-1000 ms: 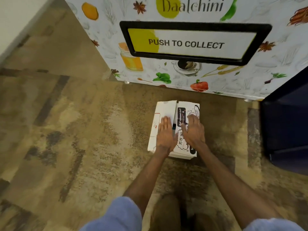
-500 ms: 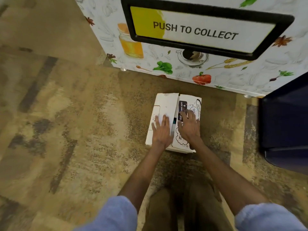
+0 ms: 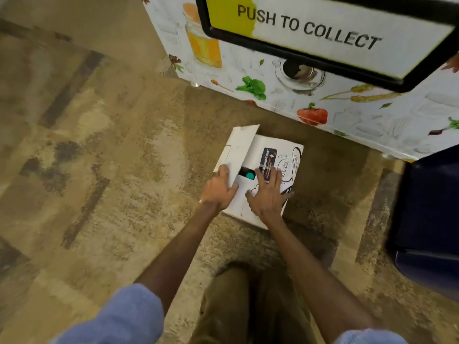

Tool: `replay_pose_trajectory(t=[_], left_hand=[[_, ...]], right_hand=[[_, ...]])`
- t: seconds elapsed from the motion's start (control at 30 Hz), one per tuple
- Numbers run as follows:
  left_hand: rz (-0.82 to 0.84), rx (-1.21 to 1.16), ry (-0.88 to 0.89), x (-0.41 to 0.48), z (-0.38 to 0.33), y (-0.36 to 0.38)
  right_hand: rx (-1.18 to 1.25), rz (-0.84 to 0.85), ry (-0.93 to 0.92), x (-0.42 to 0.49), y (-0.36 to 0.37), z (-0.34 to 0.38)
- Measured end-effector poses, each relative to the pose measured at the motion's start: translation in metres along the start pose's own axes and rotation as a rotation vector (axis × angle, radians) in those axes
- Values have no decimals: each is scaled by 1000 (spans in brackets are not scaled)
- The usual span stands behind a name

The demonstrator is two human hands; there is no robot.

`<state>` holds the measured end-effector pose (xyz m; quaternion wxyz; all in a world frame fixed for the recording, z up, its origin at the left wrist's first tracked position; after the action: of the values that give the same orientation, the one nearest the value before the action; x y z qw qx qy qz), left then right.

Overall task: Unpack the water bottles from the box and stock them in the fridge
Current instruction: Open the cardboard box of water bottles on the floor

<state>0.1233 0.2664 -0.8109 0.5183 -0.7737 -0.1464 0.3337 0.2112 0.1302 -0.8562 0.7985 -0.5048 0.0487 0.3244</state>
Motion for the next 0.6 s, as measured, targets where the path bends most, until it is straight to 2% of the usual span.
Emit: replay_pose_trajectory(t=[0.13, 0.27, 0.6], left_hand=[[-18, 98, 40, -1, -20, 23], [-57, 93, 25, 4, -13, 43], [-223, 233, 148, -5, -24, 31]], right_hand=[[-23, -69, -18, 0, 6, 1], [-62, -159, -44, -1, 11, -4], [-67, -270, -103, -4, 12, -9]])
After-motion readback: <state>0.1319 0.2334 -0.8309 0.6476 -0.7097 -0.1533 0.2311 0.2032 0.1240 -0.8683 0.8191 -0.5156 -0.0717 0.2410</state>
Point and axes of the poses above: each hand's wrist, its own x-axis towards the middle knuckle, its own y-axis out of the palm, z = x × y, the point moved 10 cm from there along x, towards the middle knuckle, and after that the axes turned 12 degrees about x, right-handed, at the moved point
